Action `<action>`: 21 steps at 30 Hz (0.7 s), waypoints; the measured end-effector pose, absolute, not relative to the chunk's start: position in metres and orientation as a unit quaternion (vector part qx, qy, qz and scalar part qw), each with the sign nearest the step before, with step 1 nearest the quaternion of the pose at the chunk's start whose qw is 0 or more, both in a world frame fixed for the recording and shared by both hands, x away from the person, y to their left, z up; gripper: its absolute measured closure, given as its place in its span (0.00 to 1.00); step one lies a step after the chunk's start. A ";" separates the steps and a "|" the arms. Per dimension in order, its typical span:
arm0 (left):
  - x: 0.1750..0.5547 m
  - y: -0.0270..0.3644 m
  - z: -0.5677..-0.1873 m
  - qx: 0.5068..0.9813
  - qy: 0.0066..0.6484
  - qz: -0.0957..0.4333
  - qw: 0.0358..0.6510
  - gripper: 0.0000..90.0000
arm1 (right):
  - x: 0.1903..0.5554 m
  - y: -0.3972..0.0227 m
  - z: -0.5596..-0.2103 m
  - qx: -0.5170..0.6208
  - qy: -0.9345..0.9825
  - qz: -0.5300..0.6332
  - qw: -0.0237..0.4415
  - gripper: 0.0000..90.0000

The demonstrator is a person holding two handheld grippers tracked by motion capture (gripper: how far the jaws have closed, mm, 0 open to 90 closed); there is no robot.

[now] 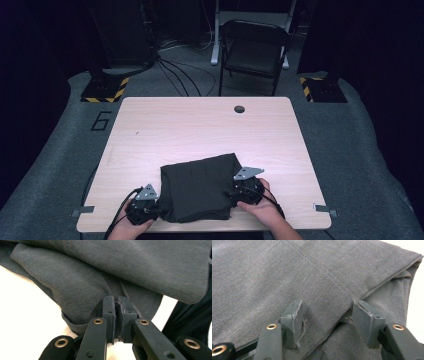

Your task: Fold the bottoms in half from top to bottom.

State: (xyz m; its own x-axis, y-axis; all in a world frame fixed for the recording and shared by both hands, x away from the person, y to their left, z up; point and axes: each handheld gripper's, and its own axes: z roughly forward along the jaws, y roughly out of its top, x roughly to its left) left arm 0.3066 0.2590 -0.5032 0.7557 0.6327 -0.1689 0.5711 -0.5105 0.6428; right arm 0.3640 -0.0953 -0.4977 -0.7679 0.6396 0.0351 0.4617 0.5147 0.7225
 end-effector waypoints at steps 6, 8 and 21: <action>0.313 0.260 -0.506 0.870 0.340 0.091 0.346 0.95 | 0.365 -0.094 -0.501 0.323 0.864 0.371 0.106 0.47; 0.318 0.259 -0.506 0.868 0.343 0.111 0.342 0.94 | 0.365 -0.093 -0.501 0.322 0.864 0.371 0.109 0.47; 0.347 0.272 -0.509 0.847 0.375 0.114 0.359 0.93 | 0.374 -0.087 -0.505 0.325 0.860 0.375 0.119 0.45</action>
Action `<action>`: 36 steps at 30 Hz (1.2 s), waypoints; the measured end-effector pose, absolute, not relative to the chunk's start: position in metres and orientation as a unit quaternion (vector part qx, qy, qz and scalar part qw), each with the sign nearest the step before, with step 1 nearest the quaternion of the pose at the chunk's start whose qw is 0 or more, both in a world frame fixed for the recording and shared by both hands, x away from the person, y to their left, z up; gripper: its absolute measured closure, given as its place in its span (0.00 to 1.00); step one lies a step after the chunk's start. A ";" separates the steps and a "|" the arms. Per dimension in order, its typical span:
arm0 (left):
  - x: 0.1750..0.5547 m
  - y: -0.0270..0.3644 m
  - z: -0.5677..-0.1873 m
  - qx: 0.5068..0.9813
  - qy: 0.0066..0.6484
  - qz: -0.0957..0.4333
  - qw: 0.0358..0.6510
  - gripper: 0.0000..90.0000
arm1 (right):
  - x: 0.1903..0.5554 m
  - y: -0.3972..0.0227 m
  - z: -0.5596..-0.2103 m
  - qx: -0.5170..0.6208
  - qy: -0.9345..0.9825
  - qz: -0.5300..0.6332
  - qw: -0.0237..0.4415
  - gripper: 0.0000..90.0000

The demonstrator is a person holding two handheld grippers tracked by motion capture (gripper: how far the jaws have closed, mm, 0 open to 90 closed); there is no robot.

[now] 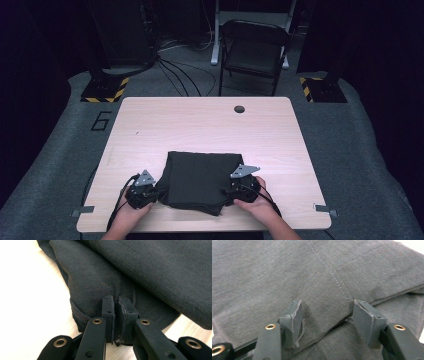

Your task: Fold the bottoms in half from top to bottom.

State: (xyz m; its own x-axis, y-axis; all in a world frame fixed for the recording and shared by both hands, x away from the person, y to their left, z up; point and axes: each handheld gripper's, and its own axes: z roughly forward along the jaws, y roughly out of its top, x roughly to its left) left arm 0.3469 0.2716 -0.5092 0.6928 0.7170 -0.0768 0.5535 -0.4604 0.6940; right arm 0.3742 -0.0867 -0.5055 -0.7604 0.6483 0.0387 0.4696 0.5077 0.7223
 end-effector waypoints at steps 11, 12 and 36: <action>0.335 0.276 -0.503 0.847 0.373 0.110 0.362 0.70 | 0.377 -0.093 -0.504 0.342 0.851 0.384 0.108 0.43; 0.335 0.276 -0.503 0.847 0.373 0.110 0.362 0.69 | 0.377 -0.093 -0.503 0.342 0.851 0.383 0.109 0.43; 0.333 0.301 -0.477 0.800 0.415 0.095 0.423 0.55 | 0.369 -0.114 -0.488 0.357 0.825 0.412 0.146 0.44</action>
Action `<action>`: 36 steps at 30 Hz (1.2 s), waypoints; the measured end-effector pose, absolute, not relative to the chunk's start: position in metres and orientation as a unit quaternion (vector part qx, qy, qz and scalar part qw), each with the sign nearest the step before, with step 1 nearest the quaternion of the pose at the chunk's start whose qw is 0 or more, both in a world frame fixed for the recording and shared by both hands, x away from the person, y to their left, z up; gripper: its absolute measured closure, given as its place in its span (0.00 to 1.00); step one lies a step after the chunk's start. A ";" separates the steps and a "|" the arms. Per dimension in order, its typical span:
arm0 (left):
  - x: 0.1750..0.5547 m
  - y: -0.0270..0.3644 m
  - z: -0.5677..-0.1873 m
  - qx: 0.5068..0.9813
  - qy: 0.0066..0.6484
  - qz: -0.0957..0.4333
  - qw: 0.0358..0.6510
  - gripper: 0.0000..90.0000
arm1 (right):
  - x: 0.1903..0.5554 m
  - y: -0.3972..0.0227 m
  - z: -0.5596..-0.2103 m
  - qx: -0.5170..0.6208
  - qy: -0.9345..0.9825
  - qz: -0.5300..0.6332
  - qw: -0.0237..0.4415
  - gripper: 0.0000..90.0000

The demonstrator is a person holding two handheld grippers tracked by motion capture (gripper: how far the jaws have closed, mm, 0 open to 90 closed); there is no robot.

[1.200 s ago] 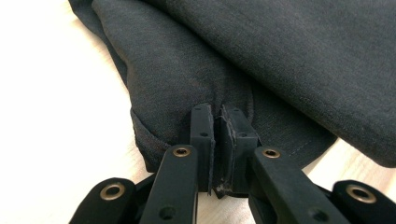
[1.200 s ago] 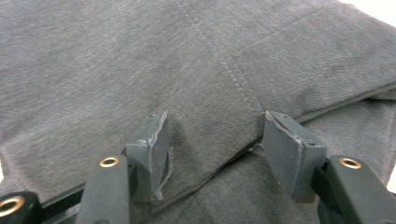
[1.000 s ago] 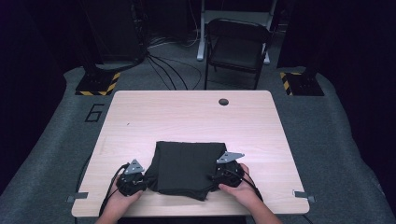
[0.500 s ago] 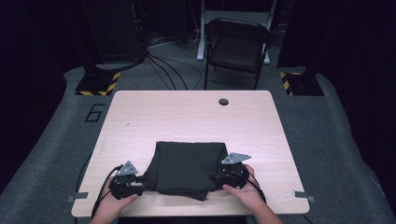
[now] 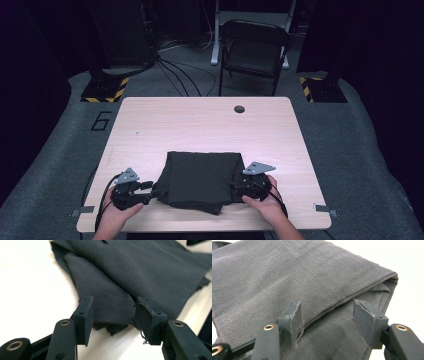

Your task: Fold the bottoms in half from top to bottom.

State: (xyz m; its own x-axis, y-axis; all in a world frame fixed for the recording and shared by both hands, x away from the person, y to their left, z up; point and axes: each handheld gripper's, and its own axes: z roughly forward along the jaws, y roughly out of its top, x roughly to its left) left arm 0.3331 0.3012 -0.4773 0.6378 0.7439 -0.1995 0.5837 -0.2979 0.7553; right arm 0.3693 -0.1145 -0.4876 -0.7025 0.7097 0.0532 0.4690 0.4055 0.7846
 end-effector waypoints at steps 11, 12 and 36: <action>0.341 0.325 -0.477 0.768 0.453 0.121 0.437 0.53 | 0.373 -0.125 -0.487 0.379 0.815 0.412 0.152 0.44; 0.341 0.328 -0.477 0.765 0.458 0.122 0.436 0.53 | 0.374 -0.126 -0.487 0.377 0.815 0.412 0.156 0.44; 0.358 0.353 -0.486 0.735 0.499 0.129 0.441 0.50 | 0.383 -0.145 -0.495 0.417 0.805 0.389 0.161 0.44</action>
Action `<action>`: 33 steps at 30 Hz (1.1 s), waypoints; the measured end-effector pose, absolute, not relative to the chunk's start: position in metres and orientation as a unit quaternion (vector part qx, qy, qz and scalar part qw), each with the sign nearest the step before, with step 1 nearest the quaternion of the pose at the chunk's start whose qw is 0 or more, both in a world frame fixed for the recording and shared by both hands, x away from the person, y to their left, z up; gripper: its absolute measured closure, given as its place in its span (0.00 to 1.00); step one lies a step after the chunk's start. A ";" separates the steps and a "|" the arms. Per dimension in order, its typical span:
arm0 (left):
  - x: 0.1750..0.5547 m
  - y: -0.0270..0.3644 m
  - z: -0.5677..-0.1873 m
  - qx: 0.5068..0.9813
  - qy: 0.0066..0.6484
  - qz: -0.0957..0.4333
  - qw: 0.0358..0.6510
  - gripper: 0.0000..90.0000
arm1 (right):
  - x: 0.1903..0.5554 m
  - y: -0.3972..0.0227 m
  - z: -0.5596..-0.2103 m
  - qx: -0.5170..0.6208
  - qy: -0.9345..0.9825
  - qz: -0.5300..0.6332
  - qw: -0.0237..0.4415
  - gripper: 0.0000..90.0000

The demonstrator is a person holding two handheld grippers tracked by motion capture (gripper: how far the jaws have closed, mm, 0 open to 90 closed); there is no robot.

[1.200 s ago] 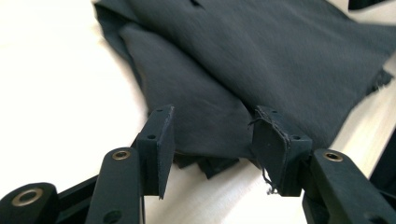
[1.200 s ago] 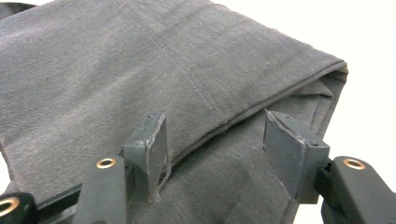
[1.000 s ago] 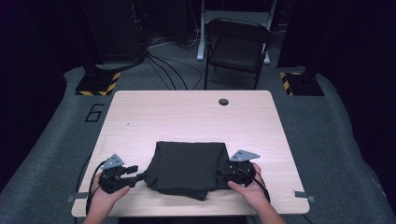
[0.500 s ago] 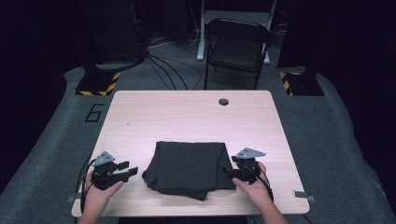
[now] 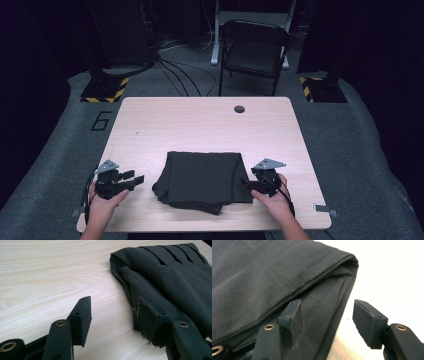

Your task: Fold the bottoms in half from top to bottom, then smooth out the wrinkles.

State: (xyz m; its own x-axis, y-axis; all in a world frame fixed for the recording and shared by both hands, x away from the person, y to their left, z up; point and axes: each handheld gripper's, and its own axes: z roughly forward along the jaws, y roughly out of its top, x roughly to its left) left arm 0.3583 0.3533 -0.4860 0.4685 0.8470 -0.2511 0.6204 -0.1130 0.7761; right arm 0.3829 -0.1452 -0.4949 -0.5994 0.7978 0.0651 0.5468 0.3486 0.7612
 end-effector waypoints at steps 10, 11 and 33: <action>0.367 0.353 -0.489 0.729 0.511 0.121 0.439 0.49 | 0.381 -0.150 -0.498 0.427 0.805 0.379 0.163 0.44; 0.369 0.350 -0.490 0.728 0.511 0.120 0.442 0.49 | 0.380 -0.151 -0.499 0.432 0.802 0.379 0.161 0.44; 0.383 0.353 -0.499 0.729 0.532 0.112 0.416 0.47 | 0.381 -0.167 -0.505 0.456 0.795 0.364 0.167 0.44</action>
